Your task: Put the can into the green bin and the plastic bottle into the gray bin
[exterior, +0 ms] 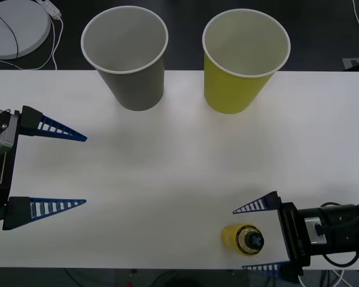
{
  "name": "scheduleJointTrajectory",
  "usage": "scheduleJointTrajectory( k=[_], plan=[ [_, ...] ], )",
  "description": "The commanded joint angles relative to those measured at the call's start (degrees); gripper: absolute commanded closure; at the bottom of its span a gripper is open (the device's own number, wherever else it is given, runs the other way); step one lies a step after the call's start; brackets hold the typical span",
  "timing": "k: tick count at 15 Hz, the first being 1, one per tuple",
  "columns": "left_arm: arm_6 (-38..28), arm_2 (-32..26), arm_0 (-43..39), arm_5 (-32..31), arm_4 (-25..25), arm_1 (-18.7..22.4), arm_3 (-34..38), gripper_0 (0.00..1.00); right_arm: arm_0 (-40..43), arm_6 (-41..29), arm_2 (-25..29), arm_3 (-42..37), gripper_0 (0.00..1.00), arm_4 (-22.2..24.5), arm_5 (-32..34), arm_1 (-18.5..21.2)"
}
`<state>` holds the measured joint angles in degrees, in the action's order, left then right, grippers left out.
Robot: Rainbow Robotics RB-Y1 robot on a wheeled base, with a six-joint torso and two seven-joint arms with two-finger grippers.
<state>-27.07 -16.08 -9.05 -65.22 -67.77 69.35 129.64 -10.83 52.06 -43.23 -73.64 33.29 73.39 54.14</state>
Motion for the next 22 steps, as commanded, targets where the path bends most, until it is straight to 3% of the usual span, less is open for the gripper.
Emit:
scheduleJointTrajectory(
  k=[1, 8, 10, 11, 22],
  plan=[
    [0.0, 0.0, 0.0, 0.0, 0.0, 0.0, 0.0, 0.00, -0.1, 0.8, -0.7, 0.0, 0.00, 0.0, 0.0, 0.0],
    [0.0, 0.0, 0.0, 0.0, 0.0, 0.0, 0.0, 0.00, 0.0, 1.5, -1.7, -0.2, 0.00, -0.3, 0.0, 0.0],
    [0.0, 0.0, 0.0, 0.0, 0.0, 0.0, 0.0, 0.00, 0.0, 1.6, -2.0, -0.4, 0.90, -0.4, 0.0, 0.0],
    [0.0, 0.0, 0.0, 0.0, 0.0, 0.0, 0.0, 0.00, 0.0, 1.6, -2.0, -0.5, 1.00, -0.4, 0.0, 0.0],
    [0.0, 0.0, 0.0, 0.0, 0.0, 0.0, 0.0, 0.00, 0.1, 1.2, -2.0, -0.5, 1.00, -1.6, 0.0, 0.3]
  ],
)
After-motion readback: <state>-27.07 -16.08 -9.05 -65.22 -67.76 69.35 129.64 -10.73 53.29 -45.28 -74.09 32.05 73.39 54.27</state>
